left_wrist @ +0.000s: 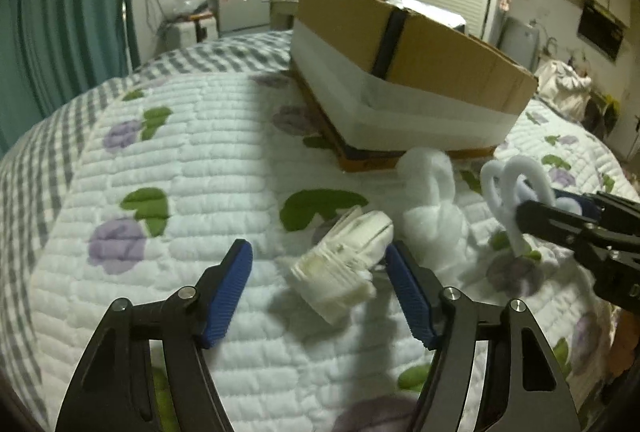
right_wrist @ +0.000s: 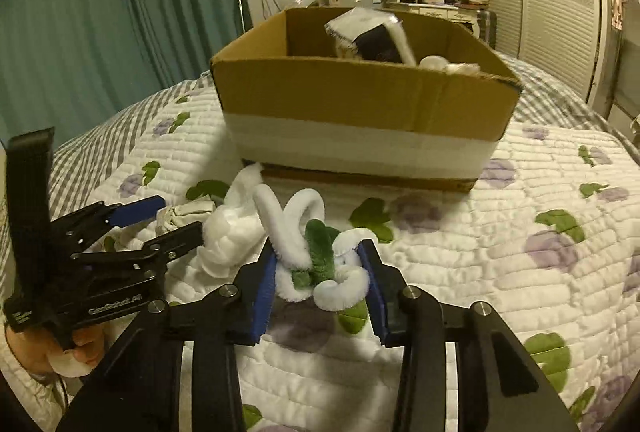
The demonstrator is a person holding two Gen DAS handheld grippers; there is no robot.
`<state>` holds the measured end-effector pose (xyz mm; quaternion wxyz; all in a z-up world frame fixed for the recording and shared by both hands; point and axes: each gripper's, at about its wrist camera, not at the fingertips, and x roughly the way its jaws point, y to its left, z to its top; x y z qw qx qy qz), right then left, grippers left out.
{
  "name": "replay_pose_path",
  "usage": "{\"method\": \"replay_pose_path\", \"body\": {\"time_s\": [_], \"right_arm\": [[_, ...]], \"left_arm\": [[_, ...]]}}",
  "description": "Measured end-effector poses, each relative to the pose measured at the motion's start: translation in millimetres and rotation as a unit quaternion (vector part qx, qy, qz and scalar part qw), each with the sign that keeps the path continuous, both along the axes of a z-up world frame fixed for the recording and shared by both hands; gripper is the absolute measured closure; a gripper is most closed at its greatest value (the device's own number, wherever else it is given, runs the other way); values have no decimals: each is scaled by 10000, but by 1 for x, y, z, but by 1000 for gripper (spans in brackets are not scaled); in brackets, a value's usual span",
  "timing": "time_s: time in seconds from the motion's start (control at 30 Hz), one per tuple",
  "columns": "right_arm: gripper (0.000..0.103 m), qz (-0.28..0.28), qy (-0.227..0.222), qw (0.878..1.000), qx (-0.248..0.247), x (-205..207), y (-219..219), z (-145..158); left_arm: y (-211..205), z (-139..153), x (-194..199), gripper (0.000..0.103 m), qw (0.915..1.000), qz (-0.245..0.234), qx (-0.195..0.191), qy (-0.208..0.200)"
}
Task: Organize soft objects
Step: 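Grasp the white pipe-cleaner toy with the right tool while the left tool grasps a white cloth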
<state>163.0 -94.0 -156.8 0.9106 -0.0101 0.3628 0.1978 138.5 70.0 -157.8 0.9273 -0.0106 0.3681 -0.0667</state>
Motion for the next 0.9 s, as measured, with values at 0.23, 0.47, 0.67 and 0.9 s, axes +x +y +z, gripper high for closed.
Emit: {"method": "replay_pose_path", "body": {"time_s": [0.23,0.47,0.67,0.9], "right_arm": [[64,-184,-31,9998,-43,-3,-8,4],[64,-273,-55,9996,52,-17,-14,13],[65,-238,-188,9995,51,-41,-17,36],[65,-164,-424,9989,76,-76,-29,76]], "left_arm": [[-10,2,-8,67,9998,-188,-83,-43],[-14,15,-38,68,9999,-19,-152,19],[-22,42,-73,68,9999,93,6,-81],[-32,88,-97,68,9992,191,-16,-346]]}}
